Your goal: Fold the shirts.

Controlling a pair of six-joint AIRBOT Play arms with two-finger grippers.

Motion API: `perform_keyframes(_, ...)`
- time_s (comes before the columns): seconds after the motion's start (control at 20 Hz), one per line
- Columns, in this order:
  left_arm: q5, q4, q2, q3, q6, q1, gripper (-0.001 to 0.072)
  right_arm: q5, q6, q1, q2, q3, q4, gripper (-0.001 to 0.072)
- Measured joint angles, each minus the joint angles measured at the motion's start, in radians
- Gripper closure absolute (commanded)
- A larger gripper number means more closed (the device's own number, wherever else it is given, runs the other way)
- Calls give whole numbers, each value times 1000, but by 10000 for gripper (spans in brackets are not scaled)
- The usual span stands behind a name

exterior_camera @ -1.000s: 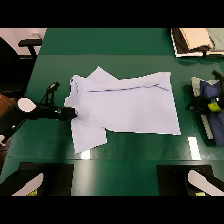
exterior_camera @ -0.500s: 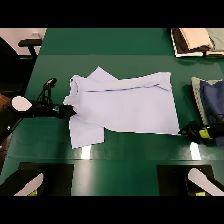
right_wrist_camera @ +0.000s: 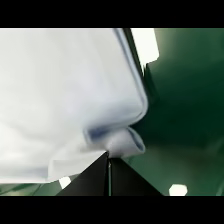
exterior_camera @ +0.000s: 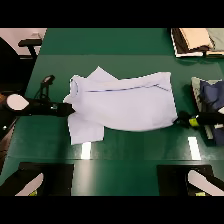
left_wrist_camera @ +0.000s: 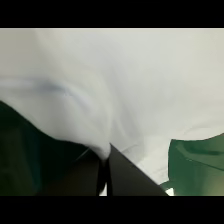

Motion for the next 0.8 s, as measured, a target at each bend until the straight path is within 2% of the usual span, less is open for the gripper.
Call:
perform_keyframes(0.2, -48, 112, 130, 161, -64, 0, 685, 26, 0, 42, 144, 193, -35, 701)
perform_keyframes(0.4, -103, 172, 238, 463, -104, 0, 685, 36, 0, 48, 297, 453, -50, 702)
perform_keyframes(0.6, -144, 197, 271, 797, -135, -1, 685, 38, 0, 51, 402, 720, -60, 702)
perform_keyframes(0.8, -156, 206, 277, 1032, -167, 0, 686, 48, 0, 51, 441, 940, -98, 703)
